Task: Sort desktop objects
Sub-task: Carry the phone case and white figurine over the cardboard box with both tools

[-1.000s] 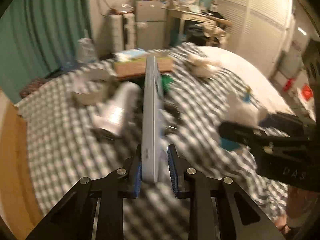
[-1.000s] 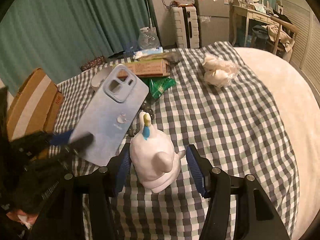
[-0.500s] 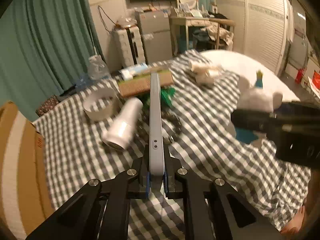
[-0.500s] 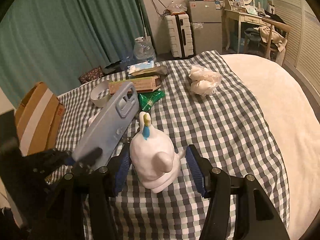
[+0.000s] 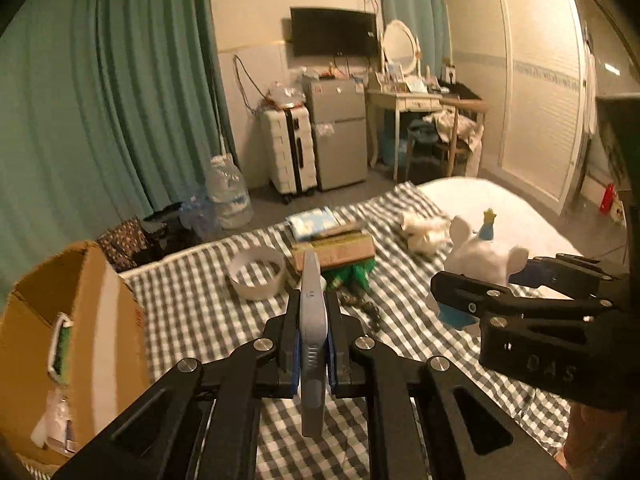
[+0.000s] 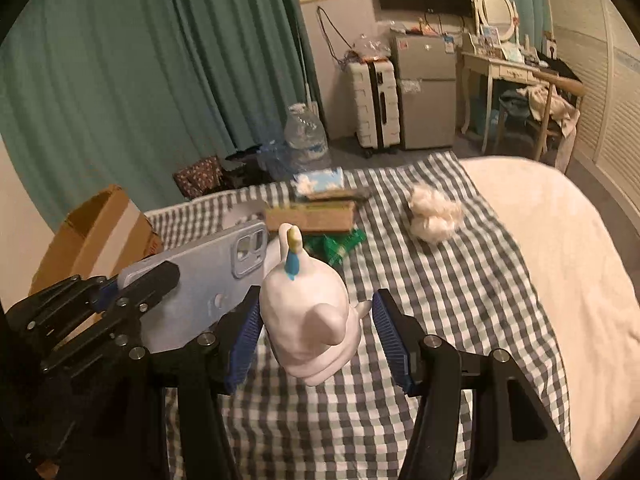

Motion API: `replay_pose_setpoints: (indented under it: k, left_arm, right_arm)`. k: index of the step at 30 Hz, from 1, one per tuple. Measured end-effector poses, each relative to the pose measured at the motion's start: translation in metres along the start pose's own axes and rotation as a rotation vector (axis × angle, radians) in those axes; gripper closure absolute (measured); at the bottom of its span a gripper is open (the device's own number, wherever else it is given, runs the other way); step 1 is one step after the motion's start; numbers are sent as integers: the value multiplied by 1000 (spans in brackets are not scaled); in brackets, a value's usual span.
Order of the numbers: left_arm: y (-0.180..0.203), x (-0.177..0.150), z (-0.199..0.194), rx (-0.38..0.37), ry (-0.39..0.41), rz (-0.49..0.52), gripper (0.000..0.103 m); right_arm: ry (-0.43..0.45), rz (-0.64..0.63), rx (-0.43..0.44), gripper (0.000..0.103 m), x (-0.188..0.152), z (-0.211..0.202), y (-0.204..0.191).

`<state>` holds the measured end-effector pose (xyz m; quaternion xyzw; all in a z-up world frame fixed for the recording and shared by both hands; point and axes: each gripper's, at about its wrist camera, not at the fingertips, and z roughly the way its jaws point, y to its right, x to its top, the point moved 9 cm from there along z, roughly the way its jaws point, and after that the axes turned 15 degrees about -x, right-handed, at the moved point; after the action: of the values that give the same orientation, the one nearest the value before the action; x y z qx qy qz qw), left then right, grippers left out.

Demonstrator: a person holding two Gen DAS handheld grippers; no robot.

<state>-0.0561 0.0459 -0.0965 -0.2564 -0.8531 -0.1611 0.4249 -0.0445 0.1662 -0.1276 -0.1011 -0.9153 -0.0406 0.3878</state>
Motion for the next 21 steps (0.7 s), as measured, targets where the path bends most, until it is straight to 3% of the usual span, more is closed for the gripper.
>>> replay_pose_setpoints:
  k: [13,18,21]
  left_arm:
    - [-43,38,-79,134,123,-53,94]
    - [-64,45,-106,248,155,-54,94]
    - [-74,48,-119,239,157,-92,94]
  right_arm:
    - [97,-27,46,48,39,-44,-39]
    - [143,-59,55,48,55,-60,-60]
    - [165,-61,66,48,64,-69,-71]
